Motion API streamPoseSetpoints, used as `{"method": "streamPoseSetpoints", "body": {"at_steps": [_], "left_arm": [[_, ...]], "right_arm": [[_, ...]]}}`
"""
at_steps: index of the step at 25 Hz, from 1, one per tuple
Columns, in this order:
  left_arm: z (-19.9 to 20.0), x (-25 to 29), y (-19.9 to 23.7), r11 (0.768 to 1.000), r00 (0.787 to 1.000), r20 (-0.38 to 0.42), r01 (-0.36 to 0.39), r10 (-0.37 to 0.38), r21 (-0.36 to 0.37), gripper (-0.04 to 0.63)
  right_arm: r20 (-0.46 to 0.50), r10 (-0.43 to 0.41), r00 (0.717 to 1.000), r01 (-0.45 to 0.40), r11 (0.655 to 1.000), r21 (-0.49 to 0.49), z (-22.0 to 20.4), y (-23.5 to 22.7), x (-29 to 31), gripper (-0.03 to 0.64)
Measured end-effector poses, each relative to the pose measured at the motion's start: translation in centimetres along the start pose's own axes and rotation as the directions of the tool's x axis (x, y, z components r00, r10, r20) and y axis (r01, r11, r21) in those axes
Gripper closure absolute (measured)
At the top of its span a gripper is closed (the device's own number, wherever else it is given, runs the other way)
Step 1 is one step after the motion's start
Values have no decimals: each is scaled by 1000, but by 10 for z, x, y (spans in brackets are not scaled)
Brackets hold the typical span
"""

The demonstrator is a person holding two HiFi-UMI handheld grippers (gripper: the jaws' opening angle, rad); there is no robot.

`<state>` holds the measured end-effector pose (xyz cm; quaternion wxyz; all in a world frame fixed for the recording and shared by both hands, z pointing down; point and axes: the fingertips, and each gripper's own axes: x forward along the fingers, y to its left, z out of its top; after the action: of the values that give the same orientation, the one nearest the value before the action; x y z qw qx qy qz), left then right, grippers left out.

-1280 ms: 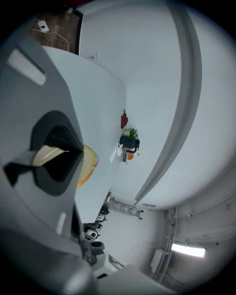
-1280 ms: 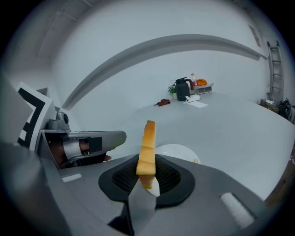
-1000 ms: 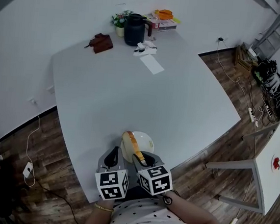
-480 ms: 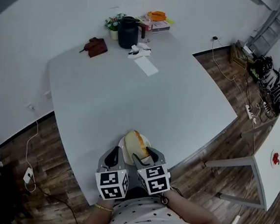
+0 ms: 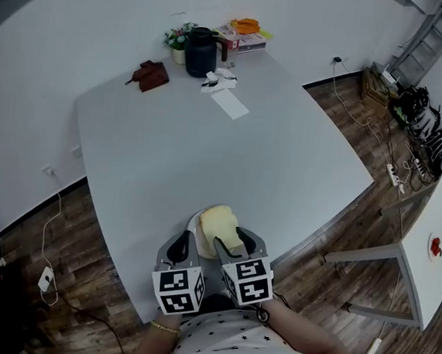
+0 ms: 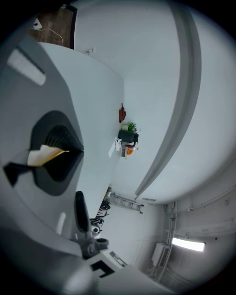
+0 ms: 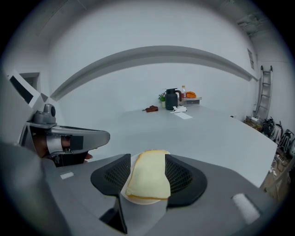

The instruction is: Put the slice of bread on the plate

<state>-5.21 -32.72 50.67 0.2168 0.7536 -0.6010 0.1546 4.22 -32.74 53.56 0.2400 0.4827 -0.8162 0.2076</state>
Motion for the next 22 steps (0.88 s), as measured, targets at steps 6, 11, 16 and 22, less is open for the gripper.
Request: {"method": "streamPoseSetpoints", "body": {"at_steps": [6, 11, 16, 22], "left_arm": [[1, -5, -3, 1000, 1000, 1, 12, -12, 7, 588], [1, -9, -10, 999, 1000, -2, 30, -30, 10, 588], [1, -12, -19, 999, 999, 1, 47, -47, 23, 588], [3, -15, -24, 998, 999, 3, 52, -52, 28, 588]], "right_arm": [[64, 22, 998, -24, 999, 33, 13, 2, -12, 614], [112, 54, 992, -61, 996, 60, 21, 5, -24, 617], [115, 58, 992, -63, 997, 36, 18, 8, -30, 618], [123, 67, 990, -72, 997, 40, 19, 11, -35, 618]]}}
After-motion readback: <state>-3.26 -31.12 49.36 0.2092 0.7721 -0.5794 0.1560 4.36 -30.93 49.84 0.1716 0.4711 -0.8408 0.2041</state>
